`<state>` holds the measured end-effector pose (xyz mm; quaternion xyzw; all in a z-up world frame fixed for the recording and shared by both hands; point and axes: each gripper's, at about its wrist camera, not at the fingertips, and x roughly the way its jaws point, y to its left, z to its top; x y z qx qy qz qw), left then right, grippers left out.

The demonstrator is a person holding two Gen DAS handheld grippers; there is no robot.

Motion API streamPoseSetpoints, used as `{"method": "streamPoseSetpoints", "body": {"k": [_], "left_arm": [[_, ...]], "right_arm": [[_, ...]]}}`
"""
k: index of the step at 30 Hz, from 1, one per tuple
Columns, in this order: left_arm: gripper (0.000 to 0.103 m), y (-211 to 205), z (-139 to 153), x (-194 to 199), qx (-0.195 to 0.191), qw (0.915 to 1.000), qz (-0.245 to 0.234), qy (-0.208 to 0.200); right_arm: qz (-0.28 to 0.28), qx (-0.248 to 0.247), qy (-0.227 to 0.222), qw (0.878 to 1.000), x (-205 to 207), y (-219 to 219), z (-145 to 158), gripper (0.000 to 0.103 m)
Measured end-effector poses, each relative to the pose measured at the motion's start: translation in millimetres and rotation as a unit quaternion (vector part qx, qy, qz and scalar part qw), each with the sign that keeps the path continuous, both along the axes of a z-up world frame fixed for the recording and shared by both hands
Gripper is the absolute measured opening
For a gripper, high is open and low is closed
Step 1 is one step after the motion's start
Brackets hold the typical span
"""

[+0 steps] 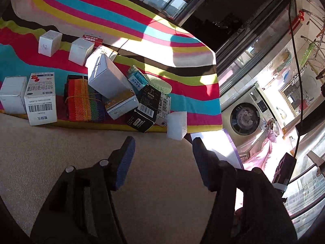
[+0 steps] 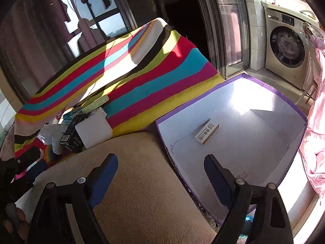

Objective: Organize objects
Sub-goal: 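Move both tools back over the table toward the foam block and medicine boxes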

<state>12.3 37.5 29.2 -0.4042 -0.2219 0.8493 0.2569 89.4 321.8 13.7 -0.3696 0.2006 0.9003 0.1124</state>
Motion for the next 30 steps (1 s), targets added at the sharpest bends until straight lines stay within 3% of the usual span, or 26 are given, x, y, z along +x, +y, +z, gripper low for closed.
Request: {"method": "streamPoseSetpoints", "body": {"k": [7, 15, 23, 30], "left_arm": [[0.063, -53.7, -1.8, 4.0, -0.01, 0.997, 0.077, 0.003], [0.063, -88.1, -5.3, 8.9, -0.022, 0.9931, 0.115, 0.003], [0.065, -85.6, -7.9, 3.5, -0.04, 0.9917, 0.122, -0.005], [0.072, -76.6, -11.5, -16.9, -0.091, 0.9848, 0.143, -0.037]], "right_arm": [[0.057, 0.014, -0.012, 0.998, -19.3, -25.6, 1.1, 0.088], [0.122, 0.047, -0.022, 0.991, -41.9, -52.4, 2.6, 0.088], [0.193, 0.042, -0.029, 0.98, -77.4, -73.5, 0.1, 0.088], [0.199, 0.039, -0.054, 0.978, -109.1, -74.6, -7.7, 0.088]]}}
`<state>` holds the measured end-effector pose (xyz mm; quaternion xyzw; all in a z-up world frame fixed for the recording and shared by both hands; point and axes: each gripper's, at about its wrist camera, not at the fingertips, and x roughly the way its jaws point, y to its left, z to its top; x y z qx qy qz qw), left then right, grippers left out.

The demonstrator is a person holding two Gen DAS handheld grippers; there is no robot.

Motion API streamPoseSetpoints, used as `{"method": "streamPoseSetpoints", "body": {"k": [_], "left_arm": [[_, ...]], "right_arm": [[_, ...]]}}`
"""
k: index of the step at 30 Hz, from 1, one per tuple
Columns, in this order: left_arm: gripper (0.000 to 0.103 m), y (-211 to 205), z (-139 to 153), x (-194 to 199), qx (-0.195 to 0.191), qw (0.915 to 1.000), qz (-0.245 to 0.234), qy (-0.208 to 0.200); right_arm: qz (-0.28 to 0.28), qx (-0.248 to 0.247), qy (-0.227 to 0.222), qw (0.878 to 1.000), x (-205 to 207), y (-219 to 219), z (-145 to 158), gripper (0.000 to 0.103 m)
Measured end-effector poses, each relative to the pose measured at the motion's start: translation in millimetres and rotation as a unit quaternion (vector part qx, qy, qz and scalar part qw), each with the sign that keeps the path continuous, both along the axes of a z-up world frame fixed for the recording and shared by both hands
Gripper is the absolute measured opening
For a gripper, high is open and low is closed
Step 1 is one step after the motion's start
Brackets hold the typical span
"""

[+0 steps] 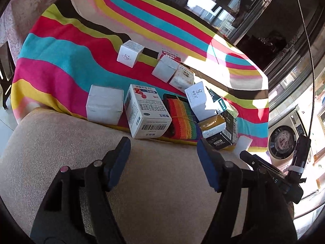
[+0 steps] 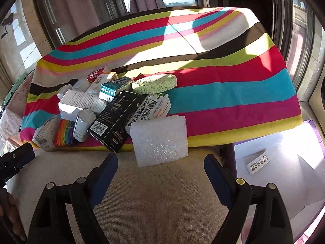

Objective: Organize objects
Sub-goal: 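Move both tools back over the table toward the foam block and medicine boxes, then grasp the white foam block with the right tool while the left tool grasps a medicine box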

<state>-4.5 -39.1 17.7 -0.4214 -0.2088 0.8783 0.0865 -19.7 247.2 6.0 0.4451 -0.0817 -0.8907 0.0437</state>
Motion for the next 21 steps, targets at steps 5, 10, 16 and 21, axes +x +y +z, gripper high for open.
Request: {"method": "streamPoseSetpoints", "body": {"k": [5, 10, 16, 21], "left_arm": [[0.073, 4.3, -3.7, -20.7, -0.04, 0.9986, 0.023, -0.027], [0.073, 12.8, -4.9, -40.3, -0.084, 0.9948, 0.039, -0.043], [0.049, 26.0, -13.3, -56.6, -0.129, 0.9893, 0.04, -0.055], [0.047, 23.8, -15.8, -47.0, -0.12, 0.9911, 0.043, -0.04]], "right_arm": [[0.007, 0.004, -0.008, 1.0, -16.1, -0.7, -4.0, 0.088], [0.007, 0.007, -0.013, 1.0, -32.7, -1.2, -8.7, 0.088], [0.011, 0.01, -0.025, 1.0, -46.0, -2.9, -17.0, 0.087], [0.006, 0.017, -0.022, 1.0, -42.3, -3.2, -19.1, 0.061]]}}
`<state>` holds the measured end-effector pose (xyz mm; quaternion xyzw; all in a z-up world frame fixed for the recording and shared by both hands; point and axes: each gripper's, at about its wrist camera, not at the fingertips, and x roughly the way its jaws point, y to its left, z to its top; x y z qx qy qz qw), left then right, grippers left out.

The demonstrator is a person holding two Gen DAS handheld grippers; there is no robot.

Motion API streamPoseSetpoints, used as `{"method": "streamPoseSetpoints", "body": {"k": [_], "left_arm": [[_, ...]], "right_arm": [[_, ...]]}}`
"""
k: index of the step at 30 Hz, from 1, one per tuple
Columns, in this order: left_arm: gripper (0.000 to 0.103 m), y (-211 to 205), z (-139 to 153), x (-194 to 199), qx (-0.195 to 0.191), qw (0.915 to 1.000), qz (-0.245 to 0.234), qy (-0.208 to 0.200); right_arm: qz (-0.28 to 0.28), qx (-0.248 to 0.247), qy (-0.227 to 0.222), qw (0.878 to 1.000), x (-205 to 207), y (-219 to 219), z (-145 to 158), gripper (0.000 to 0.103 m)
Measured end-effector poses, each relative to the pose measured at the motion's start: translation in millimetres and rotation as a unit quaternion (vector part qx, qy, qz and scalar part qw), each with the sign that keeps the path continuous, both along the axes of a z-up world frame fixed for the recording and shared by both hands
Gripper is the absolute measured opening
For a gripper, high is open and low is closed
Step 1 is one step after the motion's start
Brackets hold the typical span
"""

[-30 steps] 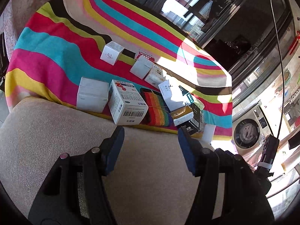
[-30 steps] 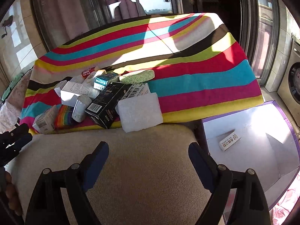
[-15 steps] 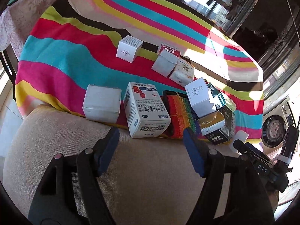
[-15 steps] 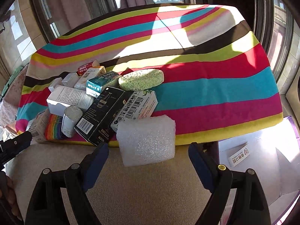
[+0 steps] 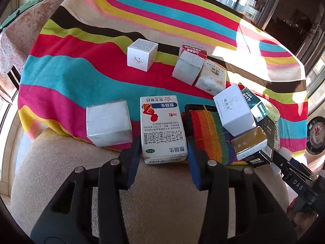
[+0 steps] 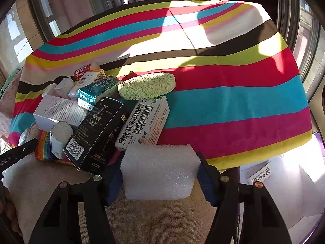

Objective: Organize objects
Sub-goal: 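Grasp the white foam block with the right tool while the left tool grasps a medicine box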

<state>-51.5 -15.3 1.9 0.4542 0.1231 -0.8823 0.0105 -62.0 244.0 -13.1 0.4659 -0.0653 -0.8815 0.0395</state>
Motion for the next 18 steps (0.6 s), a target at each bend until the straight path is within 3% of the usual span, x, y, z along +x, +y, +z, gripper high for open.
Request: {"method": "streamPoseSetpoints", "body": {"k": [10, 18], "left_arm": [[0.047, -20.2, 11.0, 27.3, 0.071, 0.9959, 0.023, 0.05], [0.046, -14.1, 22.3, 49.9, 0.093, 0.9917, 0.024, 0.085]], "right_arm": [[0.006, -0.028, 0.026, 0.999, 23.7, 4.4, 8.5, 0.059], [0.017, -0.029, 0.054, 0.998, 47.5, 1.2, 19.3, 0.059]]}}
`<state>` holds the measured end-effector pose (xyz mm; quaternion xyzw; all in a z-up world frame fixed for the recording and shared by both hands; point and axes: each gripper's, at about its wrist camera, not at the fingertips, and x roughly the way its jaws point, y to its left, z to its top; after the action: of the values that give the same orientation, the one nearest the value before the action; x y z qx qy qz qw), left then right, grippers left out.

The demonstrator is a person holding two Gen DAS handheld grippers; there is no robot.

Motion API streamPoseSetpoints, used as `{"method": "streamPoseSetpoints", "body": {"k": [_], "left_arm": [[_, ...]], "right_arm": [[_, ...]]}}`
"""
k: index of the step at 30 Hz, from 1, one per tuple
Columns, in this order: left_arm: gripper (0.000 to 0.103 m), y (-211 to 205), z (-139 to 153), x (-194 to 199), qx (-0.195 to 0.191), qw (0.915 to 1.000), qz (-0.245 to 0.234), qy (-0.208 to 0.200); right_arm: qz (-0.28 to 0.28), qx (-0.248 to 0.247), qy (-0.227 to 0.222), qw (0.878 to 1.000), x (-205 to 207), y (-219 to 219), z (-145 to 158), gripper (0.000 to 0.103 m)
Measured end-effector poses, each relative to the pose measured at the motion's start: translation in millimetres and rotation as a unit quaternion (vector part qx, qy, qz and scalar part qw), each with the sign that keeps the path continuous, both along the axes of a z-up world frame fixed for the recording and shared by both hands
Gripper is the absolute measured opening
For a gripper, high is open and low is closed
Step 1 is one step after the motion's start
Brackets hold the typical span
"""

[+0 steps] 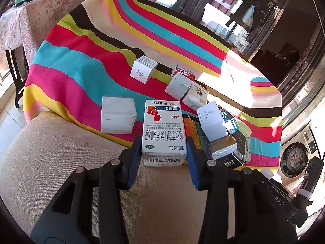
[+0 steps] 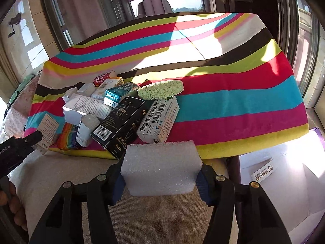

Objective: Organize objects
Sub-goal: 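Grasp the white foam block with the right tool while the left tool grasps a medicine box, then carry the foam block and medicine box to the storage box and open both tools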

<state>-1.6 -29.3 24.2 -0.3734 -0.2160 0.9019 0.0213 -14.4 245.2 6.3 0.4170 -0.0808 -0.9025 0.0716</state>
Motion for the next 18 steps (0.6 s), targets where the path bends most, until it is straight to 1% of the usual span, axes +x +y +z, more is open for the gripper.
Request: {"method": "streamPoseSetpoints", "body": {"k": [4, 8, 15, 18], "left_arm": [[0.046, 18.7, 7.5, 9.4, 0.004, 0.9994, -0.023, 0.027], [0.046, 42.5, 15.8, 18.4, 0.02, 0.995, -0.077, 0.061], [0.046, 83.5, 21.4, 25.0, 0.029, 0.9854, -0.152, 0.07], [0.046, 102.8, 22.0, 29.5, 0.028, 0.9791, -0.186, 0.077]], "right_arm": [[-0.002, -0.001, 0.01, 1.0, 11.0, 0.1, 3.6, 0.059], [-0.016, 0.0, 0.016, 1.0, 22.9, 2.7, 6.4, 0.059], [-0.041, -0.029, 0.017, 0.999, 34.7, 22.3, 8.3, 0.059], [-0.057, -0.043, 0.019, 0.997, 41.2, 35.2, 9.9, 0.059]]}}
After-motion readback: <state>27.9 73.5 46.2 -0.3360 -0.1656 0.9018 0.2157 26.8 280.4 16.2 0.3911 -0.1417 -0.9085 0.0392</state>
